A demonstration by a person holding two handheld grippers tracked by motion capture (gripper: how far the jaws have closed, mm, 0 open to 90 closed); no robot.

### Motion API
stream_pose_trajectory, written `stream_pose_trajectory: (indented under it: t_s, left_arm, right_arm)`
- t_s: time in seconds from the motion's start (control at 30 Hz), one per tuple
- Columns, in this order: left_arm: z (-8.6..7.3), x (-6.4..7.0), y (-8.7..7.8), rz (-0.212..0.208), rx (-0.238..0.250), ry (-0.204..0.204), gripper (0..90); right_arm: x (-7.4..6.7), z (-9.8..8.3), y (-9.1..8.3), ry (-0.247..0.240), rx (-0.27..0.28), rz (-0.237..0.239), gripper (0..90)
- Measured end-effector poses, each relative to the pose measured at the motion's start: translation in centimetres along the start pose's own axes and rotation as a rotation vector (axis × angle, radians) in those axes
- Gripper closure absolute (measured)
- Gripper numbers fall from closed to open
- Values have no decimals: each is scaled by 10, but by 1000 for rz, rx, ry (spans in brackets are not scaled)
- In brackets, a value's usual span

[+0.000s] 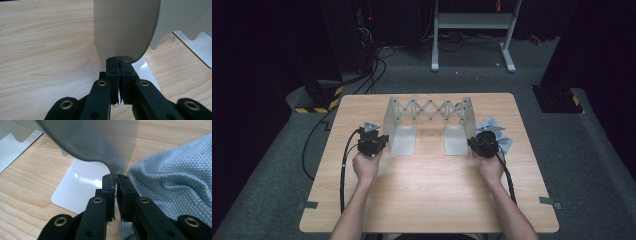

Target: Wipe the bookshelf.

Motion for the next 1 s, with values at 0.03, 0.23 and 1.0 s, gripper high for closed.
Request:
stream_pose_trajectory:
  t_s: [0.03,0.23,1.0]
  left_arm:
    - [0,0,0,0,0,0,863]
    - [0,0,0,-3,4,-6,846]
    - [-7,-9,-20,-4,45,-19,479]
  right_arm:
    - [1,1,0,4,-9,1,852]
    - [2,3,0,-2,-15,-3,838]
    - [25,-2,-35,39,52,33,497]
Point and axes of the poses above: each handheld gripper's, and its own axes: y roughly forward along the jaws, z roughly out of its top, x roughly to its right, the point moved 1 cm from there along y, roughly forward along the jaws, and after that the axes turned 4 degrees about x, right-handed, at the moved point
